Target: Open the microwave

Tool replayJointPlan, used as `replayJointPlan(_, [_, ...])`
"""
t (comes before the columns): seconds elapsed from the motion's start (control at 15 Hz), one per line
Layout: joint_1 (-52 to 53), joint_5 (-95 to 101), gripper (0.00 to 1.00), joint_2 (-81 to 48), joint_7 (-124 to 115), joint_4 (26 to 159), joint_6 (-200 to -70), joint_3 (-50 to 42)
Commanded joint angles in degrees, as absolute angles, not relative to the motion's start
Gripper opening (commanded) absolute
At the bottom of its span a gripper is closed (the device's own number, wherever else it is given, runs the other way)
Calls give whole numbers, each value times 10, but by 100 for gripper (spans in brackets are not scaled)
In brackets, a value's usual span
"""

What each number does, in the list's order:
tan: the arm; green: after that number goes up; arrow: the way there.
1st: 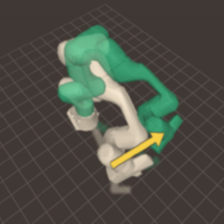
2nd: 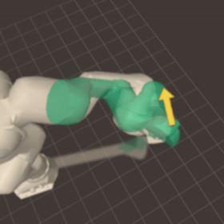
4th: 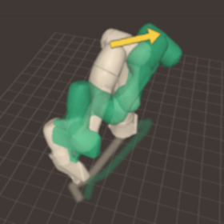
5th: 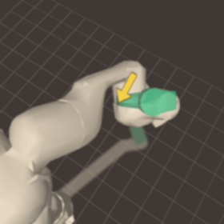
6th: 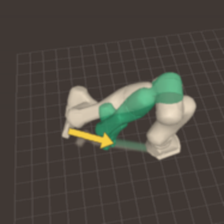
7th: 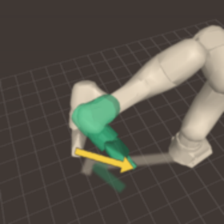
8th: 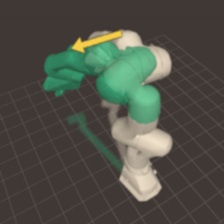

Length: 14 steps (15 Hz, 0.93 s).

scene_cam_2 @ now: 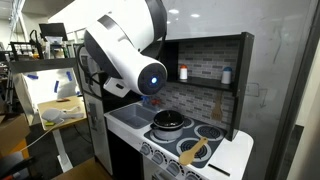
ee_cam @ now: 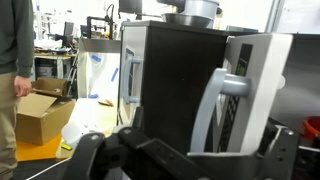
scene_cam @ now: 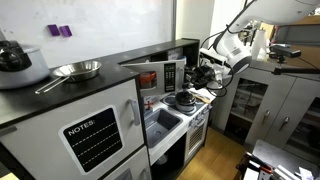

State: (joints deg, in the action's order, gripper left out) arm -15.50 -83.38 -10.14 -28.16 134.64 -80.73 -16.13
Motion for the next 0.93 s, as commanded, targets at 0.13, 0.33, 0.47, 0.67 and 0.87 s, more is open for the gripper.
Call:
replayJointPlan(0.13, [-154,-822,100,-70,-264,1382,-802,-165])
replayJointPlan(0.33, [-154,-817,100,-58,-266,1393,-808,-165])
replayJointPlan(0.47, [-154,-828,100,-73,-270,1385,-806,-163])
replayJointPlan(0.67, [-154,-827,100,-69,-270,1387,-806,-163])
replayJointPlan(0.87, [-154,-827,100,-69,-270,1387,-806,-163])
